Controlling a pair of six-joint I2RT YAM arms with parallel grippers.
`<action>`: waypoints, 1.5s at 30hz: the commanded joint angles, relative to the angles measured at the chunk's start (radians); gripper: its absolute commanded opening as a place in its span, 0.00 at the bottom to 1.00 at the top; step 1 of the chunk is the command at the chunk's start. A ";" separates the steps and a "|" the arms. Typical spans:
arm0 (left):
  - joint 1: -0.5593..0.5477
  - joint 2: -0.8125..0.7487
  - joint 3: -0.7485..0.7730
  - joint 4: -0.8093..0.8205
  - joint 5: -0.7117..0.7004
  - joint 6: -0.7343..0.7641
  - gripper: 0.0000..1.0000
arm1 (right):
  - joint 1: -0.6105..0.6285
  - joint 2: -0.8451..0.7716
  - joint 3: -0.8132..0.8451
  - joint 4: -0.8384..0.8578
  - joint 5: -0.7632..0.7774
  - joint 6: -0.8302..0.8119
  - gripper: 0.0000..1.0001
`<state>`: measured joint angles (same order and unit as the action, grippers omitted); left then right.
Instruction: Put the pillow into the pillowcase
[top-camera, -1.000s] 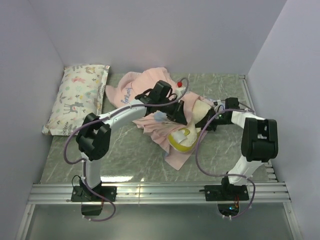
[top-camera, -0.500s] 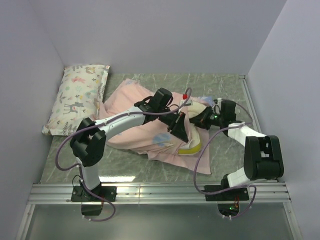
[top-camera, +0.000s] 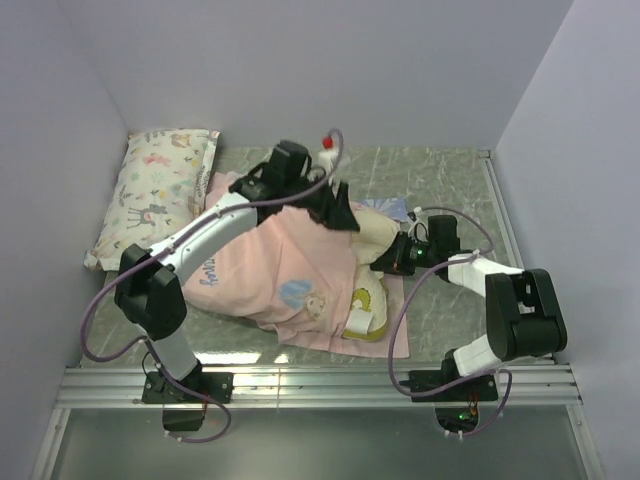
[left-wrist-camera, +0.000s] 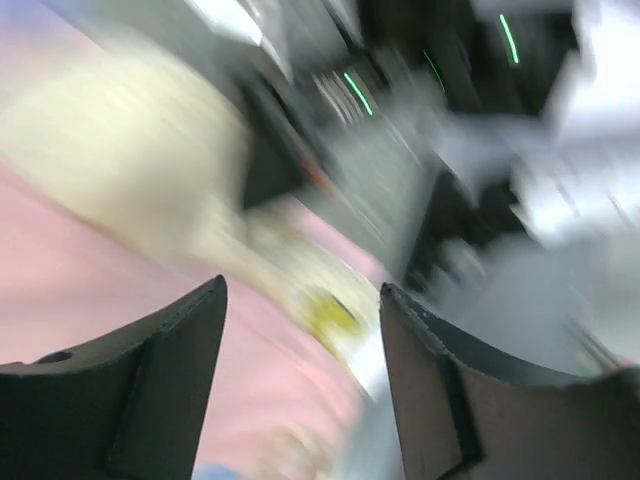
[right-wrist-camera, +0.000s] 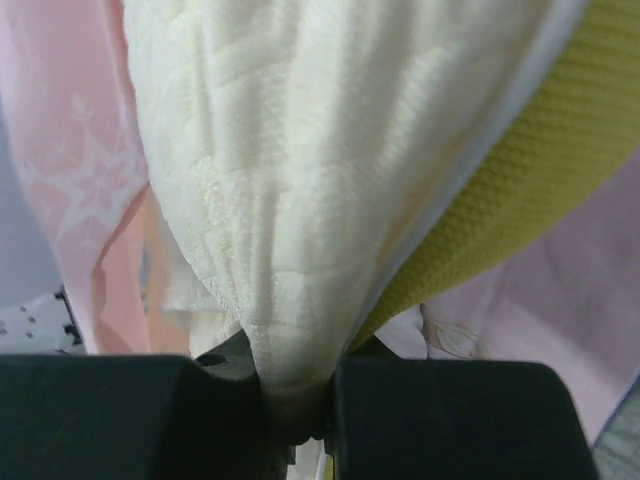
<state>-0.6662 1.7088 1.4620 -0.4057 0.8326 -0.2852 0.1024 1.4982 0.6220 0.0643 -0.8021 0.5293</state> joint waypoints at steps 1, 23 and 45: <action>0.019 0.030 0.188 -0.027 -0.421 0.064 0.68 | 0.023 -0.062 -0.011 0.022 -0.006 -0.142 0.00; 0.014 0.365 0.311 -0.030 -0.784 -0.015 0.55 | 0.092 -0.171 -0.042 -0.003 0.060 -0.255 0.00; -0.070 0.259 0.103 0.974 0.019 -0.952 0.00 | 0.154 -0.164 0.061 0.120 0.052 -0.198 0.00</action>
<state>-0.6823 2.0563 1.5959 0.2222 0.6983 -0.9676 0.2398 1.3643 0.6151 0.0429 -0.7456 0.3222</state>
